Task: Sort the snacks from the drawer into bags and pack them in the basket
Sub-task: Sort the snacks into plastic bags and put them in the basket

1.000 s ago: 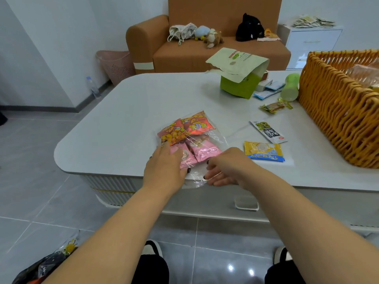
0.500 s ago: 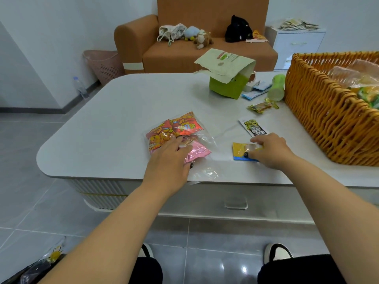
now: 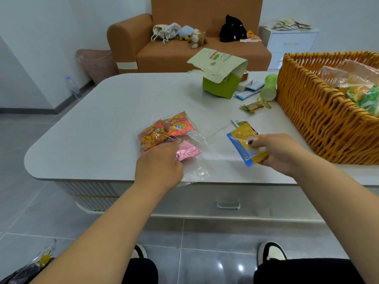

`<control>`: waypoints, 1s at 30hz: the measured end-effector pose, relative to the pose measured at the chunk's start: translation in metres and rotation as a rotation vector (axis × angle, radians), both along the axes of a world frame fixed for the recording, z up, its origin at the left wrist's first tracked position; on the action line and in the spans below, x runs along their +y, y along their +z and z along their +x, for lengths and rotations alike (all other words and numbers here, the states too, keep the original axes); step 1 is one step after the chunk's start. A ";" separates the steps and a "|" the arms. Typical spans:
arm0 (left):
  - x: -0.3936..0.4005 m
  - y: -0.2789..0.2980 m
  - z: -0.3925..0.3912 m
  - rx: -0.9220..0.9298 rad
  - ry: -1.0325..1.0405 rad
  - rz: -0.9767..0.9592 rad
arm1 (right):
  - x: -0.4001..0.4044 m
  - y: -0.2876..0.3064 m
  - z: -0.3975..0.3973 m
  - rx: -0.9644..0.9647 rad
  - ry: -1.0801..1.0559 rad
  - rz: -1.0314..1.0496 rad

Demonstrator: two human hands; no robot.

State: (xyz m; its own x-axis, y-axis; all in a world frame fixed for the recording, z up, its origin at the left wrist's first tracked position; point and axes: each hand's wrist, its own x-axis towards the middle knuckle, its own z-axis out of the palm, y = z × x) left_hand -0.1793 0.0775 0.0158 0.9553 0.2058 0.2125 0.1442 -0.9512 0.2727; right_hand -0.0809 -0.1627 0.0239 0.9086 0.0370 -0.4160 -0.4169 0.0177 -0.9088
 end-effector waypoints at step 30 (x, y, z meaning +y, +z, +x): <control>0.005 0.001 0.000 -0.259 -0.056 0.009 | 0.128 -0.020 -0.064 0.057 -0.124 0.280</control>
State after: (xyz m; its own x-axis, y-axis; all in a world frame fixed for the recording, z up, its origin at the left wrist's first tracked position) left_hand -0.1792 0.0829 0.0165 0.8788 0.1513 0.4527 0.0179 -0.9582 0.2855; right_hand -0.1449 -0.0348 0.0035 0.8887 0.0479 -0.4560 -0.4463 0.3183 -0.8363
